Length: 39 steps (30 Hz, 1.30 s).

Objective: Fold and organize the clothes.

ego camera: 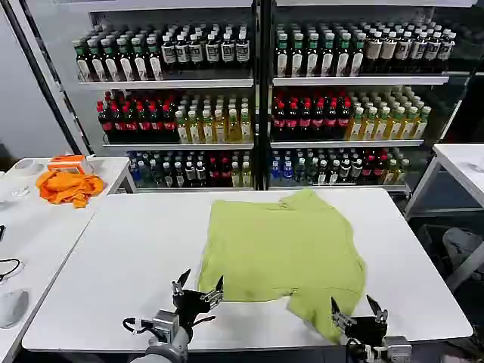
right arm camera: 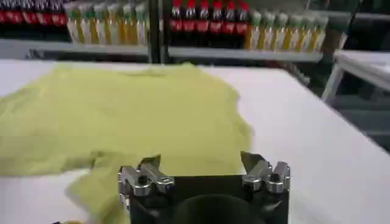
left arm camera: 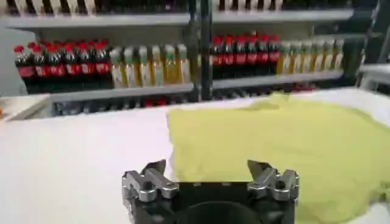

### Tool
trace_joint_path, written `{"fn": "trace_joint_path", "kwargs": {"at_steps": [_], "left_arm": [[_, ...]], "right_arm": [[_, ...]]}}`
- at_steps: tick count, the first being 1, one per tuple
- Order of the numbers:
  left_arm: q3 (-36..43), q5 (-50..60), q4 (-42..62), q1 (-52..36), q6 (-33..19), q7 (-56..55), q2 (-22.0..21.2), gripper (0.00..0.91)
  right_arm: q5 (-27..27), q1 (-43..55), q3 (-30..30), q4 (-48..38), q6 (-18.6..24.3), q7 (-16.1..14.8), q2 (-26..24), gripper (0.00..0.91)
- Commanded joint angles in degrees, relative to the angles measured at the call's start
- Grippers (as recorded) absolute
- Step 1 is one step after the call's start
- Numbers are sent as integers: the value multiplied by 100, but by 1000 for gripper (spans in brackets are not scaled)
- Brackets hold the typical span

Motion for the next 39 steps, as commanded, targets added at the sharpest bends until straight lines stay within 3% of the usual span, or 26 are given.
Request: {"fn": "trace_joint_path", "kwargs": {"at_steps": [1, 6, 7, 8, 9, 14, 31, 39], "left_arm": [[146, -107, 512, -396, 467, -136, 44, 907], [178, -203, 585, -485, 464, -150, -16, 907], [182, -229, 595, -500, 463, -157, -25, 615], [186, -246, 598, -502, 463, -159, -31, 131], [188, -249, 606, -500, 462, -155, -31, 30], [161, -417, 550, -359, 470, -129, 51, 20], [85, -563, 314, -19, 457, 2, 42, 20], [-237, -940, -575, 404, 373, 94, 116, 20]], "right_arm": [[4, -141, -227, -39, -208, 97, 77, 907], [16, -184, -334, -83, -125, 146, 135, 907], [48, -177, -348, -100, -105, 149, 134, 534], [111, -165, -357, -129, -84, 168, 131, 141], [141, -153, -367, -141, -68, 175, 128, 0], [361, -115, -396, -171, -42, 216, 155, 0], [347, -226, -282, -10, 182, 143, 122, 0], [350, -493, 30, 552, 348, 27, 9, 0]]}}
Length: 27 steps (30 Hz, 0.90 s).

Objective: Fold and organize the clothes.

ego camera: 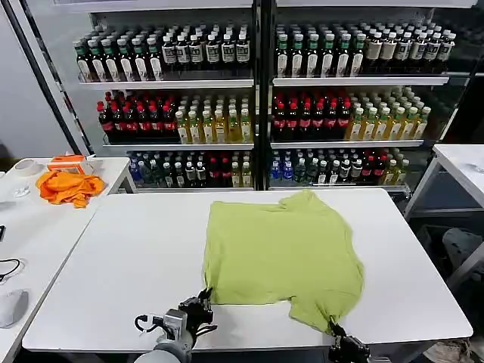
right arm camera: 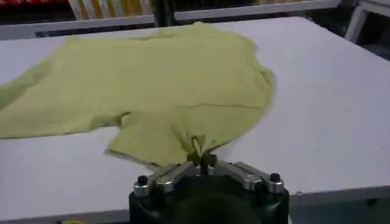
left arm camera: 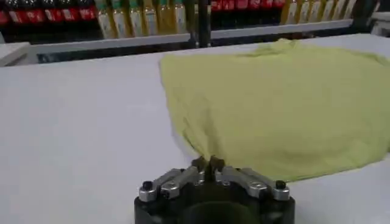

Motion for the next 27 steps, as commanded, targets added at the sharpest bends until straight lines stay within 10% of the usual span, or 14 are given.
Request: {"fn": "trace_joint_path", "kwargs": {"at_steps": [1, 27], "left_arm": [[-270, -329, -908, 422, -45, 50, 82, 20], [-174, -274, -122, -869, -59, 86, -12, 20]], "right_arm": [[0, -189, 232, 452, 155, -47, -47, 0], [545, 1606, 566, -234, 173, -107, -1136, 0]]}}
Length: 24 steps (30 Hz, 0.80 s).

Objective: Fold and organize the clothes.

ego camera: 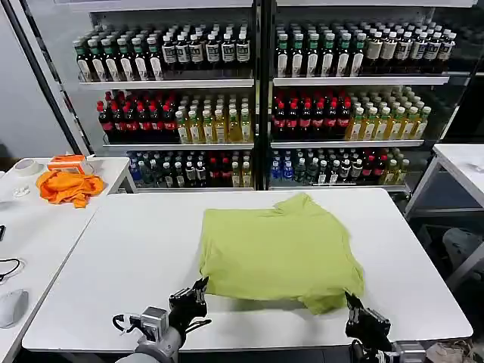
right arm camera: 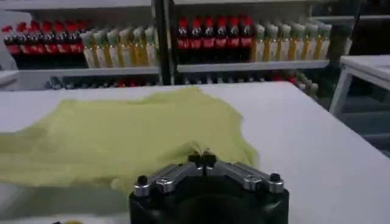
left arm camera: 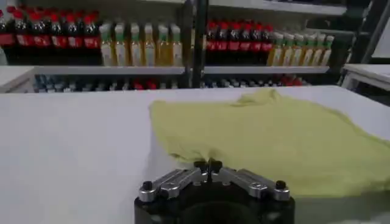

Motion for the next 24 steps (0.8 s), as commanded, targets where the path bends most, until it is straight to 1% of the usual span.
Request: {"fn": "trace_joint_path", "kwargs": {"at_steps": [1, 5, 6, 13, 19, 24], "left_arm": [[168, 15, 815, -1012, 11, 11, -85, 20], [247, 19, 1118, -1332, 22, 18, -141, 20], [268, 20, 1240, -1400, 23, 18, -160, 20], [332, 66, 1592, -1664, 17, 2, -239, 20], [332, 91, 1754, -1754, -5, -8, -305, 20], [371, 222, 1923, -1805, -21, 0, -371, 20]], "right_arm": [[223, 1043, -26, -643, 15, -19, -576, 0], [347, 1521, -231, -924, -25, -36, -746, 0], [351, 1739, -372, -1079, -30, -42, -792, 0], [339, 2547, -924, -1694, -40, -100, -883, 0], [244, 2836, -1200, -2071, -7, -158, -881, 0], [186, 2956, -1357, -2264, -12, -146, -802, 0]]}}
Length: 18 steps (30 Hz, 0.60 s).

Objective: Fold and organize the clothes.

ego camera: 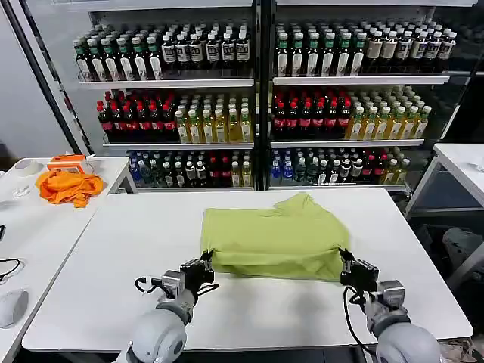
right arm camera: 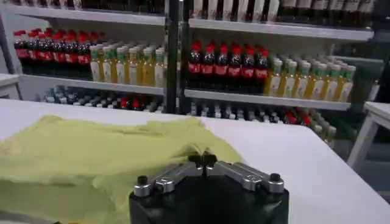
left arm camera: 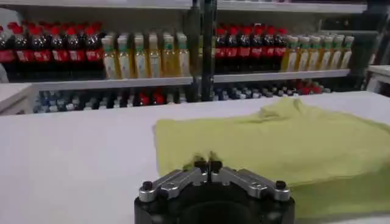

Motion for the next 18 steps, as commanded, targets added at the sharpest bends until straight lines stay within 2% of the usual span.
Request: {"fn": "trace_joint_path", "kwargs": {"at_steps": [1, 8, 9, 10, 11, 12, 13, 14, 18], "left_arm": [[58, 129, 483, -307, -23, 3, -78, 20], [125, 317, 680, -380, -137, -18, -178, 30], [134, 375, 724, -387, -153, -33, -191, 71], [134, 379, 737, -388, -152, -37, -197, 131], [130, 378, 742, -385, -144, -44, -199, 353], [124, 373, 745, -377, -140, -56, -203, 534], [116, 373, 742, -369, -141, -63, -204, 796], [112, 376, 737, -355, -144, -68, -202, 907], [86, 624, 675, -230, -256, -59, -187, 907]], "right_arm": [[-17, 600, -389, -559, 5, -9, -60, 0], [-69, 677, -532, -732, 14, 17, 31, 0], [-47, 679, -558, -727, -27, 56, 70, 0], [-54, 680, -563, -728, -71, 67, 86, 171], [-62, 677, -566, -735, -118, 65, 110, 776], [-78, 672, -567, -744, -131, 67, 135, 907], [-84, 662, -560, -756, -95, 69, 159, 907], [-95, 653, -554, -756, -93, 72, 168, 907], [-157, 456, -353, -540, -14, 67, 185, 907]]}}
